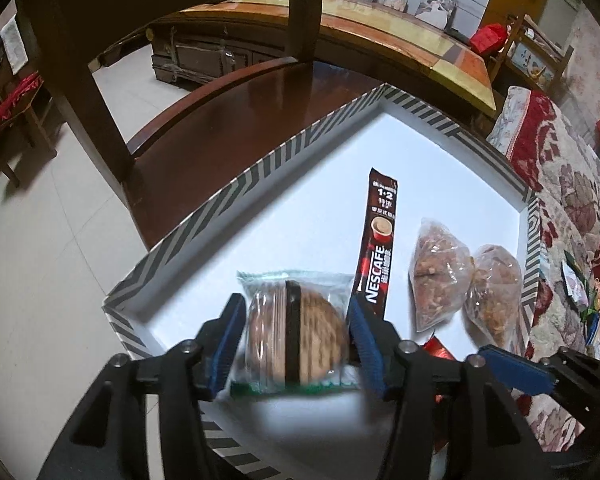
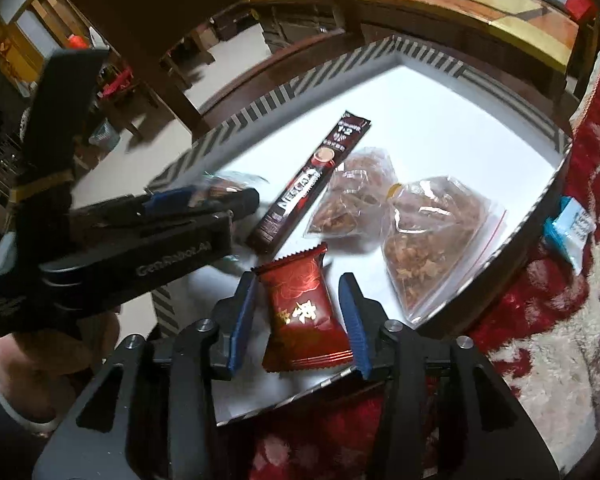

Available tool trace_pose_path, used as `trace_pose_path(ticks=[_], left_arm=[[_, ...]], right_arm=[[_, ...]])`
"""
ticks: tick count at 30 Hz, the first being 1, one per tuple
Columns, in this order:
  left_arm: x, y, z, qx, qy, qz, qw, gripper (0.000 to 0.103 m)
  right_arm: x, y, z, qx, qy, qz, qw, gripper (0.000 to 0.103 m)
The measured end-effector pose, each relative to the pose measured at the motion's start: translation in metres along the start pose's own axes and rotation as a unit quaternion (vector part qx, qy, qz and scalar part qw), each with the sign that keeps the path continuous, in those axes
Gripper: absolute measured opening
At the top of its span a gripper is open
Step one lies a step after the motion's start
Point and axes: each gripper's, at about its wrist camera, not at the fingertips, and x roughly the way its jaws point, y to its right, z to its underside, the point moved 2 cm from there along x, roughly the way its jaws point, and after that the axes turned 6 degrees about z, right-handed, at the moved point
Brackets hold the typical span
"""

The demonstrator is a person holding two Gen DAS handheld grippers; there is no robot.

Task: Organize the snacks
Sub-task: 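Carry both packets into the white tray and open both tools, then move both tools back to the snack pile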

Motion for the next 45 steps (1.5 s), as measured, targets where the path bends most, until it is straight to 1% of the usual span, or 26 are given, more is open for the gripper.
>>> trace_pose_path(ticks=[3,4,10,14,18,23,29,35,41,45], left_arm=[[-0.006,0.002,-0.001,-0.003,0.009,0.008,0.9999,0.078],[-0.007,0.003,-0.002,-0.002,0.011,0.008,0.9999,0.079],[-0.019,0.014,-0.002,0.010,0.022,0.008,0.9997,0.079],[-0.029,0.030,0.000,0.031,0.035,0.008,0.9989,0.080],[-0.038,0.049,0.000,0.052,0.044,0.017,0.9975,0.081],[-0.043,0.077,0.005,0.074,0.044,0.035,0.9956,0.082],[-0.045,0.113,0.015,0.105,0.035,0.058,0.9921,0.082],[-0.041,0.149,0.026,0.137,0.021,0.075,0.9875,0.083],[-0.028,0.183,0.033,0.157,-0.005,0.099,0.9826,0.083],[-0.012,0.204,0.029,0.167,-0.027,0.114,0.9790,0.083]], right_arm=[[-0.014,0.002,-0.001,0.004,0.014,0.001,1.000,0.042],[-0.016,0.003,-0.001,0.005,0.018,0.001,1.000,0.042],[-0.040,0.011,0.002,0.018,0.043,0.007,0.999,0.042],[-0.053,0.018,0.006,0.027,0.055,0.015,0.998,0.042],[-0.066,0.029,0.012,0.039,0.067,0.025,0.997,0.042],[-0.084,0.047,0.023,0.055,0.079,0.040,0.995,0.042],[-0.106,0.078,0.043,0.092,0.092,0.058,0.990,0.042],[-0.131,0.119,0.072,0.135,0.103,0.082,0.982,0.042],[-0.145,0.165,0.105,0.184,0.102,0.108,0.972,0.042],[-0.148,0.189,0.121,0.213,0.101,0.111,0.965,0.042]])
